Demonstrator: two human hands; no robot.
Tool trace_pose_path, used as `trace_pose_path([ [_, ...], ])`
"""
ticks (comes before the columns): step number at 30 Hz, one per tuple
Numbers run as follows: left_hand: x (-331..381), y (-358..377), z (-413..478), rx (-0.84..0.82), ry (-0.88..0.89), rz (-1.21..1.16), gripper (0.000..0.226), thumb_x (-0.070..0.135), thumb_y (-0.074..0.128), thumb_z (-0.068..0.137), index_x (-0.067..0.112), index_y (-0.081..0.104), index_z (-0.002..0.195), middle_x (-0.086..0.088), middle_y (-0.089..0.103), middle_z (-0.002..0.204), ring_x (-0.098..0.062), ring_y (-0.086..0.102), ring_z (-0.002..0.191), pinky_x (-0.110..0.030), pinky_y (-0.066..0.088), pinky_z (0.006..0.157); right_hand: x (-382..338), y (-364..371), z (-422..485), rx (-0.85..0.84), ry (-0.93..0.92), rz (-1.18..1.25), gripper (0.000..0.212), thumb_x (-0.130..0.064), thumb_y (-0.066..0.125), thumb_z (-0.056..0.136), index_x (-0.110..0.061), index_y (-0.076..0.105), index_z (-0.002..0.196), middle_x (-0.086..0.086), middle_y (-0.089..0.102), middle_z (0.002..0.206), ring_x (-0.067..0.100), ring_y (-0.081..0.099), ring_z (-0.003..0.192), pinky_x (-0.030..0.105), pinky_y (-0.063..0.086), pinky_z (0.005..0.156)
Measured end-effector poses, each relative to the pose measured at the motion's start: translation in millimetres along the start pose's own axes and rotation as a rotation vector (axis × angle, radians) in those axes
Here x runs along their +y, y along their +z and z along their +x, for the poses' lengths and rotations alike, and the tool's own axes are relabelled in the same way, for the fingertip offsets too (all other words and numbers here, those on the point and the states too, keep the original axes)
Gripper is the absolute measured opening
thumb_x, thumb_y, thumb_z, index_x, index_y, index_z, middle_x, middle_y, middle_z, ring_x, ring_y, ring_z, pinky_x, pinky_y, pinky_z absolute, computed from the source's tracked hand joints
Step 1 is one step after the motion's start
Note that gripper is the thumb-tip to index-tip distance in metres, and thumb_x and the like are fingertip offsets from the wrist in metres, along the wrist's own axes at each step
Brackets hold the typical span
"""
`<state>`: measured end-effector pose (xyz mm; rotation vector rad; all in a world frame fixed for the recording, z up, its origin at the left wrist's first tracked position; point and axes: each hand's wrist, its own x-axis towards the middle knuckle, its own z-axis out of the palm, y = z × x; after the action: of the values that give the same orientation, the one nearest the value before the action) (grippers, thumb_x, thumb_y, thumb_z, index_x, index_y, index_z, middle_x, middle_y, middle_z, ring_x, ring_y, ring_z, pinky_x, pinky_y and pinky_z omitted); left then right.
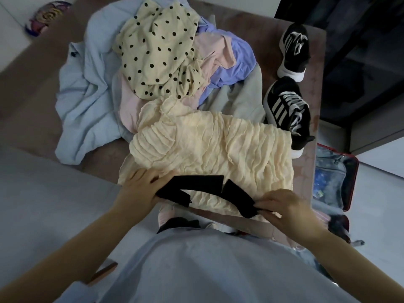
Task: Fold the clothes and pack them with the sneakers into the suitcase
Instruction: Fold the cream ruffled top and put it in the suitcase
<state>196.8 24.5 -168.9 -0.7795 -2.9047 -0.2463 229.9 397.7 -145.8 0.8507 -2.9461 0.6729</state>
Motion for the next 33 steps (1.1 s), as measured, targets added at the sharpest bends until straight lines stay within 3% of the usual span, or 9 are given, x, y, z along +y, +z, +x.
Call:
trace_pose_path([
  [3, 6, 11, -6, -0.113, 0.016, 0.054, 0.052, 0.038, 0.040, 0.076, 0.024, 0.043, 0.126, 0.004, 0.058, 0.086, -0.018, 0.054, 0.079, -0.029, 0.038, 0.078, 5, 12, 0, -0.179, 0.015, 0.021, 0.014, -0.026, 0.067, 0.069, -0.026, 0.072, 0.081, -0.009, 0.064, 0.075, 0.014, 0.059, 0.065, 0.022, 0.047, 0.064],
  [7, 7, 14, -18, -0.191, 0.024, 0.068, 0.069, 0.031, 0.037, 0.070, 0.014, 0.036, 0.137, 0.000, 0.052, 0.105, -0.020, 0.043, 0.098, -0.032, 0.029, 0.089, 1, 10, 5, -0.163, 0.056, 0.038, 0.037, -0.056, 0.046, 0.085, -0.029, 0.070, 0.077, -0.016, 0.061, 0.074, 0.002, 0.049, 0.071, 0.021, 0.040, 0.068],
  [9, 4, 8, -20, -0.186, 0.062, 0.045, 0.070, 0.025, 0.035, 0.068, 0.010, 0.035, 0.136, 0.001, 0.047, 0.112, -0.019, 0.042, 0.104, -0.031, 0.027, 0.091, 2, 9, 7, -0.083, 0.094, 0.030, 0.046, -0.056, 0.037, 0.092, -0.027, 0.071, 0.077, -0.015, 0.063, 0.080, 0.008, 0.051, 0.079, 0.023, 0.037, 0.078],
  [14, -12, -36, 28, 0.016, 0.001, -0.134, 0.044, 0.019, 0.036, 0.078, 0.019, 0.050, 0.120, -0.003, 0.064, 0.094, -0.017, 0.051, 0.090, -0.033, 0.031, 0.086, 20, -28, 49, 0.226, 0.299, -0.134, 0.033, -0.035, 0.047, 0.085, -0.013, 0.068, 0.097, 0.006, 0.062, 0.106, 0.031, 0.053, 0.099, 0.038, 0.033, 0.091],
  [18, -20, -71, 110, 0.218, -0.099, -0.092, 0.040, 0.023, 0.039, 0.089, 0.020, 0.048, 0.128, -0.009, 0.057, 0.119, -0.025, 0.043, 0.110, -0.042, 0.033, 0.092, 50, -63, 108, 0.214, 0.378, -0.264, 0.041, -0.032, 0.051, 0.082, -0.007, 0.058, 0.114, 0.014, 0.056, 0.121, 0.038, 0.049, 0.112, 0.041, 0.029, 0.098],
  [23, -46, -68, 181, -0.400, -0.206, 0.111, 0.057, 0.048, 0.054, 0.087, 0.031, 0.036, 0.138, 0.000, 0.040, 0.143, -0.025, 0.029, 0.134, -0.042, 0.016, 0.111, 60, -60, 165, -0.368, 0.480, -0.333, 0.070, -0.049, 0.051, 0.075, -0.020, 0.034, 0.136, 0.008, 0.060, 0.116, 0.030, 0.047, 0.118, 0.048, 0.016, 0.112],
  [25, -56, -63, 183, -0.499, -0.194, 0.141, 0.056, 0.052, 0.057, 0.083, 0.030, 0.043, 0.133, -0.002, 0.047, 0.137, -0.026, 0.035, 0.129, -0.041, 0.020, 0.107, 58, -60, 166, -0.570, 0.467, -0.399, 0.064, -0.046, 0.056, 0.081, -0.022, 0.036, 0.136, 0.001, 0.061, 0.106, 0.026, 0.051, 0.114, 0.046, 0.010, 0.113],
  [28, -69, -67, 178, -0.406, -0.188, -0.081, 0.046, 0.040, 0.068, 0.079, 0.020, 0.057, 0.119, -0.004, 0.059, 0.117, -0.025, 0.051, 0.110, -0.033, 0.034, 0.090, 52, -78, 158, -0.647, 0.392, -0.430, 0.051, -0.049, 0.066, 0.078, -0.019, 0.057, 0.119, -0.001, 0.062, 0.108, 0.021, 0.055, 0.106, 0.033, 0.031, 0.097],
  [33, -101, -100, 174, -0.165, -0.373, -0.530, 0.026, 0.016, 0.075, 0.074, 0.009, 0.061, 0.094, 0.003, 0.055, 0.081, -0.014, 0.054, 0.076, -0.013, 0.037, 0.061, 50, -121, 173, -0.194, 0.690, 0.082, 0.039, -0.034, 0.077, 0.073, -0.020, 0.059, 0.104, 0.002, 0.053, 0.100, 0.026, 0.052, 0.103, 0.027, 0.035, 0.079],
])
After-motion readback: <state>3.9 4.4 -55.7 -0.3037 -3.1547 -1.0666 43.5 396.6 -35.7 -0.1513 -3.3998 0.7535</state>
